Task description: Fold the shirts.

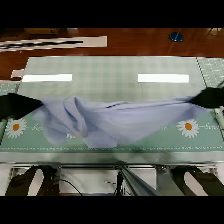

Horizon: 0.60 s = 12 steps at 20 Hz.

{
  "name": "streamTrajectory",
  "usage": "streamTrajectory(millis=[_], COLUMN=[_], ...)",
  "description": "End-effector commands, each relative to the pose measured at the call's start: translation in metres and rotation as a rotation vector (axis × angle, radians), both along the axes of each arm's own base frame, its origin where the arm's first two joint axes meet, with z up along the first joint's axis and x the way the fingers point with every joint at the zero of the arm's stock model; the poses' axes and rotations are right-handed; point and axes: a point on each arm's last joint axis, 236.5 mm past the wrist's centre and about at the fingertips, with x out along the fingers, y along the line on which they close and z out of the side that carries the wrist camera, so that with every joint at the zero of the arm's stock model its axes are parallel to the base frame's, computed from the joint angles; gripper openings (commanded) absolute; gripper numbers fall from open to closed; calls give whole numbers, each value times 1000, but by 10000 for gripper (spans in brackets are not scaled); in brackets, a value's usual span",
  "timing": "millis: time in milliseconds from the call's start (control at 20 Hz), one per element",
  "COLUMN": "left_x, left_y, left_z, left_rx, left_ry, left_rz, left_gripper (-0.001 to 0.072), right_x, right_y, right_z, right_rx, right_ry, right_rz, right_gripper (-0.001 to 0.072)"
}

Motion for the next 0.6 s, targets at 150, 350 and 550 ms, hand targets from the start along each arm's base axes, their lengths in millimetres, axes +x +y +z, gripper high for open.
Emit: streamTrajectory(millis=[150,350,550], left_x=[64,98,108], left_y=[-8,-10,-14], left_z=[-140,-179,-212], left_rx=[9,-5,-55], left_ry=[105,150,247], left_rz=[104,149,173], left_gripper=[29,30,30], right_x=[147,184,199], right_y=[22,14,9], right_z=[-84,-107,-114], right_rx=[-29,-41,-50], right_ry=[-216,-276,-315], right_rz=[-37,-96,-122], right_gripper=[26,27,28])
